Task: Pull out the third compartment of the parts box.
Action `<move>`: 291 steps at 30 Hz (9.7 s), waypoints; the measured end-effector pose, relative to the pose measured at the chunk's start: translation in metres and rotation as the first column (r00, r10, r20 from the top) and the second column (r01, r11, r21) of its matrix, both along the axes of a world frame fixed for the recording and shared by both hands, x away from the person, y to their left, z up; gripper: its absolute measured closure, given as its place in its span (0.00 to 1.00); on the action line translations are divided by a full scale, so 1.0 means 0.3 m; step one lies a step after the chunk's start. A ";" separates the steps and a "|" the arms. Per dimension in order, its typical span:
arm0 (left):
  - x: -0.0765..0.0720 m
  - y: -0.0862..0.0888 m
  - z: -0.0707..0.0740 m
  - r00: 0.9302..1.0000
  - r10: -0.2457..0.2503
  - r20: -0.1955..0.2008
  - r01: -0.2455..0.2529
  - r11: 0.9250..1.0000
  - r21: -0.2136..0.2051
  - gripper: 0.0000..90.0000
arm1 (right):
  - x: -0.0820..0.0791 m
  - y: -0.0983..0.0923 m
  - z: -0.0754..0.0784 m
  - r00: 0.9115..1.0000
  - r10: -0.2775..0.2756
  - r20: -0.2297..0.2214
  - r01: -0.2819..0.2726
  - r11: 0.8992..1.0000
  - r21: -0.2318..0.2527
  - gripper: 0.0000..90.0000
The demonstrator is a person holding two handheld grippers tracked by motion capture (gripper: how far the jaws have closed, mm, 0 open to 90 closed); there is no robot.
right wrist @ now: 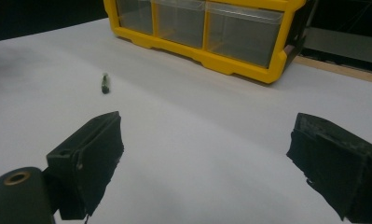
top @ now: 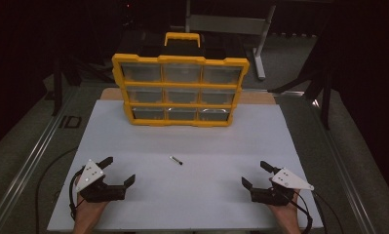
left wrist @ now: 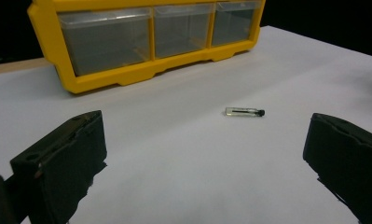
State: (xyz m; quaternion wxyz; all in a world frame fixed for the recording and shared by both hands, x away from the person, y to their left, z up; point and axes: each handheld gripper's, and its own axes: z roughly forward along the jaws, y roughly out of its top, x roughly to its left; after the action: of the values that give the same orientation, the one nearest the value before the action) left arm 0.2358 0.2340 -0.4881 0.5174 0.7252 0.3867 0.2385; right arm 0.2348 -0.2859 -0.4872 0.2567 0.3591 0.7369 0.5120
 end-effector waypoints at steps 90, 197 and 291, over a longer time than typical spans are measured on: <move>0.023 -0.025 -0.024 0.999 0.035 -0.028 -0.034 0.998 0.049 0.00 | 0.252 0.388 0.220 0.983 -0.020 0.184 0.092 0.917 -0.389 0.09; 0.031 -0.055 -0.043 0.998 0.010 -0.065 -0.004 0.996 0.084 0.00 | 0.642 0.538 0.455 0.729 0.266 0.631 0.567 0.283 -0.774 0.35; 0.034 -0.067 -0.049 0.997 -0.002 -0.078 0.009 0.995 0.096 0.00 | 0.546 0.504 0.504 0.753 0.330 0.569 0.547 0.167 -0.820 0.88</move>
State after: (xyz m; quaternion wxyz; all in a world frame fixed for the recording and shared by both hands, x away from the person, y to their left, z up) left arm 0.2461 0.2139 -0.5027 0.4670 0.7591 0.3928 0.2268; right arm 0.3988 -0.1348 -0.3361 0.6982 -0.0358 0.7147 -0.0196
